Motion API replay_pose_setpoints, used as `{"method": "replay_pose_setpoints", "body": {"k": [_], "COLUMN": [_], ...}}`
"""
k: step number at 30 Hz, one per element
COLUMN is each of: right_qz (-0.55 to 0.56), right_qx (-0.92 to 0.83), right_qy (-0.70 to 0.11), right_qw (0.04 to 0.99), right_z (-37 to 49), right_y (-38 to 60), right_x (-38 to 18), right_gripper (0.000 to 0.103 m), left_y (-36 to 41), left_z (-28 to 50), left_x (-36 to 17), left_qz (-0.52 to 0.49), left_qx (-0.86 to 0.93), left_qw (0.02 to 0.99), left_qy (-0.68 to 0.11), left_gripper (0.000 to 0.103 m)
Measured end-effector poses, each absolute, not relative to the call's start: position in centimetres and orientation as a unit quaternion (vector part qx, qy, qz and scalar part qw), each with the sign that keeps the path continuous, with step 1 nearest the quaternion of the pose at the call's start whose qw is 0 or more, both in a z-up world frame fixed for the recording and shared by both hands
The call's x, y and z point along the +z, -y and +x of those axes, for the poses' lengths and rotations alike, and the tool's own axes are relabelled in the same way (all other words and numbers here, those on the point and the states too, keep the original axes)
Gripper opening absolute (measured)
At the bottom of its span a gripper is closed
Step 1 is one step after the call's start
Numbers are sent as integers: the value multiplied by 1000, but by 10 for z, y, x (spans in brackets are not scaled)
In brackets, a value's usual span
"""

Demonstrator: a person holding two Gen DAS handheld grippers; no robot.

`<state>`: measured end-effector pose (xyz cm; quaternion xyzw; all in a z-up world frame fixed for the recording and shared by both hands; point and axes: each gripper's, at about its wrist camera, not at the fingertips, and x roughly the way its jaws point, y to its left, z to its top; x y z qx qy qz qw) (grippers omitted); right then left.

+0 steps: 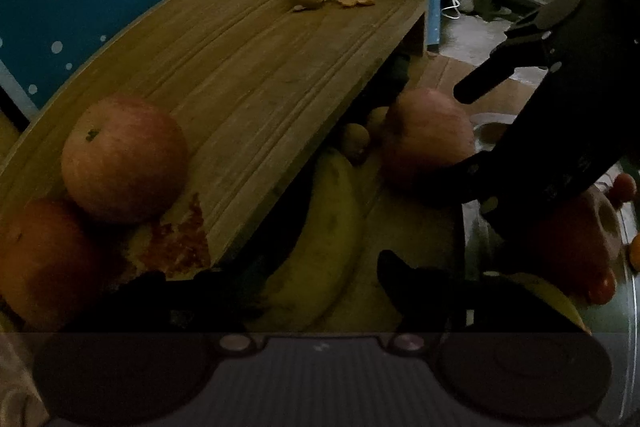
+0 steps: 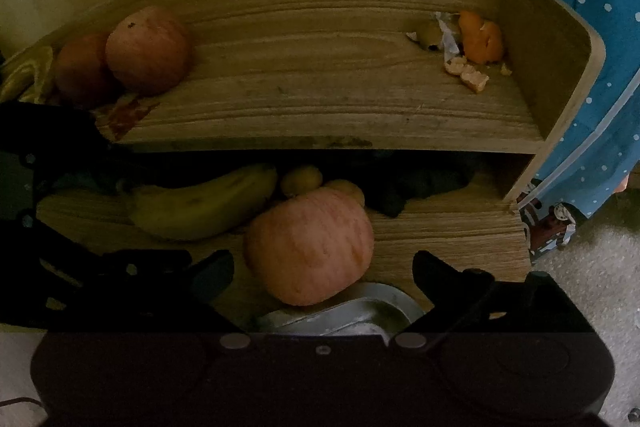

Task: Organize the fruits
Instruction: 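Reach the left tool to another banana while the right tool reaches a pink apple, then close the left tool on the banana while the right tool grasps the pink apple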

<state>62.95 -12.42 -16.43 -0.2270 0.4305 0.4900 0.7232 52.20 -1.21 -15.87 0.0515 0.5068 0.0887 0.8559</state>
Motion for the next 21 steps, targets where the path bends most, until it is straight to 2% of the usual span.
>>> {"method": "replay_pose_setpoints", "body": {"k": [7,11,21], "right_qz": [-220,-215,-208], "right_qx": [492,499,501], "right_qy": [-435,-434,-438], "right_qw": [721,719,716], "right_z": [630,630,632], "right_y": [119,119,119], "right_x": [-170,-170,-170], "right_gripper": [83,72,72], "left_y": [17,15,9], "left_z": [530,532,531], "left_x": [-164,-161,-162], "left_qz": [50,18,25], "left_qx": [113,132,105], "left_qw": [849,848,844], "left_qy": [-513,-512,-525], "left_gripper": [65,64,67]}}
